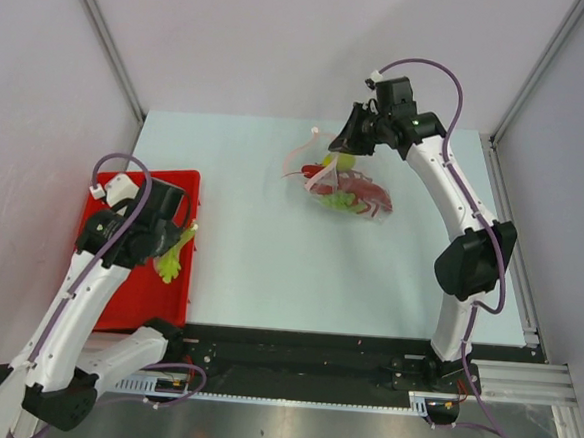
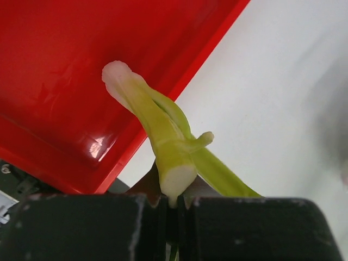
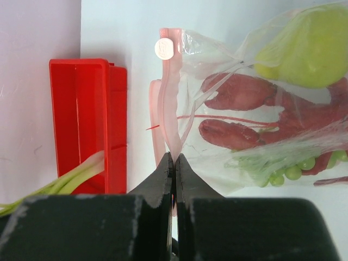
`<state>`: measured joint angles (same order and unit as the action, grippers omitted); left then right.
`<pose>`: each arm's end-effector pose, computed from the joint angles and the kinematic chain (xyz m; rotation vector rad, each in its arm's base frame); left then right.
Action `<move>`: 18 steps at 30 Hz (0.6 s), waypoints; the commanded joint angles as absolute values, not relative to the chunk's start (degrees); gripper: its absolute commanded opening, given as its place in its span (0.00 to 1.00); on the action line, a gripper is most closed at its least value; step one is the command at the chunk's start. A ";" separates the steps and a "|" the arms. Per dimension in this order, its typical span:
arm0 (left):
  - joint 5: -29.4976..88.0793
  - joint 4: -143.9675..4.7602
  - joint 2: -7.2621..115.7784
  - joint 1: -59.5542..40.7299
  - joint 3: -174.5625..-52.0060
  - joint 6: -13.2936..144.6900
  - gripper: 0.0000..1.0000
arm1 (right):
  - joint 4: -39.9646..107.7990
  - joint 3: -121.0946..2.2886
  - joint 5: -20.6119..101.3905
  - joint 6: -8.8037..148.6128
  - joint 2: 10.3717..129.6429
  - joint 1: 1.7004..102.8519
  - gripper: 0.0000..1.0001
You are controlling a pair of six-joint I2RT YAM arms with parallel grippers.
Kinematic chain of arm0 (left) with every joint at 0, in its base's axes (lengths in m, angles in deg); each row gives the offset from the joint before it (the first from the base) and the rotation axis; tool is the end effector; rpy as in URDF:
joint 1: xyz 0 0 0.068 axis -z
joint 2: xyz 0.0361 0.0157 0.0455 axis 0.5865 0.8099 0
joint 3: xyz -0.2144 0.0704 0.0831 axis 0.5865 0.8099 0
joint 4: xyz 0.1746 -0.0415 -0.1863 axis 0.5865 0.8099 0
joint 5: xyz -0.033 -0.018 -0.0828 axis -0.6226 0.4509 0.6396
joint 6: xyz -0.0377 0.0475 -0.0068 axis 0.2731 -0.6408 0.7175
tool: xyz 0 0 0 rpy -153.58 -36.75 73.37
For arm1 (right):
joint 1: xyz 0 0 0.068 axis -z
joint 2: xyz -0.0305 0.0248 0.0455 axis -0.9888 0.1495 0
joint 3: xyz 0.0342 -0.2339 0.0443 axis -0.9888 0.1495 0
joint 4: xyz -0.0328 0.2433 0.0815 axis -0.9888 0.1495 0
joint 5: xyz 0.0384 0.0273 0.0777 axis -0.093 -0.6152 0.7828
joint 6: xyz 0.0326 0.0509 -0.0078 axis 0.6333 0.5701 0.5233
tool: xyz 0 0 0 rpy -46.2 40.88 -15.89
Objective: Open the zip-top bag and remove the fake food
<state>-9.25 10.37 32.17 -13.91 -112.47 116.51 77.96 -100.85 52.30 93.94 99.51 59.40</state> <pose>0.1485 -0.0352 0.3322 -0.9961 2.1993 0.0469 0.3899 0.1740 0.3440 -0.0148 2.3399 0.8644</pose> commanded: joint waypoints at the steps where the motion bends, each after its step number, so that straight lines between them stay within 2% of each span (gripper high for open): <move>1: -12.64 16.70 32.98 -14.20 -113.28 124.60 0.00 | 74.81 -99.52 54.02 93.94 94.40 59.61 0.00; 4: -11.23 16.70 37.55 -14.64 -112.31 126.63 0.00 | 74.54 -98.56 54.37 94.11 93.78 59.61 0.00; 11: -15.17 14.43 52.93 -28.33 -120.74 123.04 0.00 | 74.46 -97.94 55.34 94.20 93.08 59.69 0.00; 18: -13.96 7.12 64.27 -35.73 -126.28 119.42 0.00 | 74.45 -97.85 54.99 93.76 92.38 60.92 0.00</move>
<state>-13.58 6.72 61.09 -32.95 -122.85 121.69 77.55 -97.44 54.14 94.09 96.95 59.82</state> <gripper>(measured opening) 0.041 0.018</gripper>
